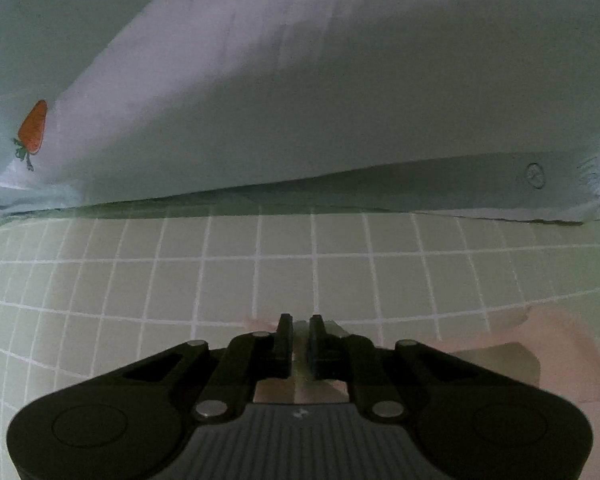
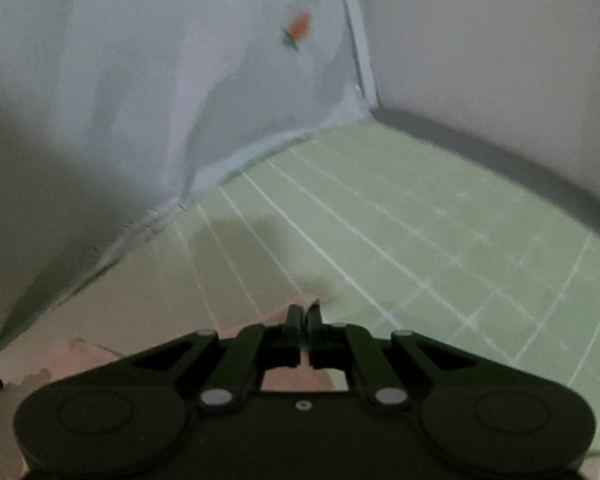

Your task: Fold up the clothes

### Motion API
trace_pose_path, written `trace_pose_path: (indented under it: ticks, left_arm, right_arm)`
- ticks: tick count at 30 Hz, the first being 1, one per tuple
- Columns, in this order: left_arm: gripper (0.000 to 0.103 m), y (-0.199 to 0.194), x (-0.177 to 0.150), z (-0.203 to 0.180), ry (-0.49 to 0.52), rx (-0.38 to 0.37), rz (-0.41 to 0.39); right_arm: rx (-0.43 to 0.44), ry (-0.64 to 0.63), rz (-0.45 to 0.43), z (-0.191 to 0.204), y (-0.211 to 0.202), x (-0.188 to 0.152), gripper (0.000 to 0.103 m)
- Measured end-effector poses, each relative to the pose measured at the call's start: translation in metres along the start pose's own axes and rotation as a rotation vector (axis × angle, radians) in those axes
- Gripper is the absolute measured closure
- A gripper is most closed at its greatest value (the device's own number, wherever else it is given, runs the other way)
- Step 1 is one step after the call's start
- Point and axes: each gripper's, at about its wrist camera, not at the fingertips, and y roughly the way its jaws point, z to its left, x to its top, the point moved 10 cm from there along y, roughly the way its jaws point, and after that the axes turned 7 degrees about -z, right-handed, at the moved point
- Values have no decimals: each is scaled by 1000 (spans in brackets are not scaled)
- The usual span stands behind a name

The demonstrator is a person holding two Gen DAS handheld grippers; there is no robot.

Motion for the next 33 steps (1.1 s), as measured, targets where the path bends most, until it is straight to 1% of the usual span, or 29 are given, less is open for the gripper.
trace_pose_path:
  ticks: [1,3,4,5,6,8,9,10,12,14,16,17,18,20,21,22,23,24,28,29,31,33]
  left_arm:
    - [79,1,2,3,-8,7,-2]
    - [56,-6,7,11,-35,33,-32]
    - [50,-12,10,15,-51,42,-57]
    - [36,-21,12,21,-70,49,-90]
    - [26,-29,13,26,-87,57,-114]
    - [23,-46,6,36,-116,68,-147]
    - [23,-54,0,40,-127,69,-154]
    - [23,-59,-9,41,-133,65,-145]
    - [22,-66,-33,41,-125,50,-109]
    - [22,-73,-56,38,-105,39,-76]
    - [22,-76,-79,33,-75,31,-48]
    - [22,-77,-92,30,-59,27,-30]
    - [22,-78,-101,27,-46,25,-15]
    - [22,-80,-117,24,-26,33,2]
    - [20,-81,-121,24,-27,39,-3]
    - [19,-82,-125,24,-29,45,-7]
    - [18,-82,-127,25,-31,50,-11]
    - [16,-81,-126,25,-30,53,-11]
    - [9,-82,-127,28,-45,58,2]
    - [8,-82,-127,29,-53,58,5]
    - [3,-82,-128,32,-68,58,11]
    - [1,-82,-129,34,-83,59,17]
  right_arm:
    - [-3,29,14,-4,3,-3,99]
    - [-9,93,42,-11,7,-9,98]
    - [-14,115,51,-15,8,-10,97]
    - [-28,113,53,-17,7,-11,96]
    - [-45,105,55,-19,6,-12,94]
    - [-74,85,59,-23,3,-13,90]
    - [-75,86,62,-23,2,-14,83]
    - [-73,90,66,-24,1,-14,69]
    - [-50,107,71,-23,-2,-16,55]
    - [-29,97,87,-18,-3,-21,54]
    - [-12,77,105,-13,-3,-27,49]
    - [-7,56,107,-9,-2,-28,44]
    - [-2,33,106,-5,-1,-28,41]
    - [11,-13,109,3,0,-30,46]
    - [22,-35,114,6,1,-30,62]
    - [32,-57,119,10,2,-31,93]
    - [37,-74,125,13,1,-31,100]
    - [42,-81,114,15,-2,-28,100]
    - [25,-92,2,12,-37,-2,100]
    - [25,-87,-10,9,-44,2,100]
    - [23,-82,-12,2,-54,3,100]
    - [-7,-109,26,-8,-48,-9,100]
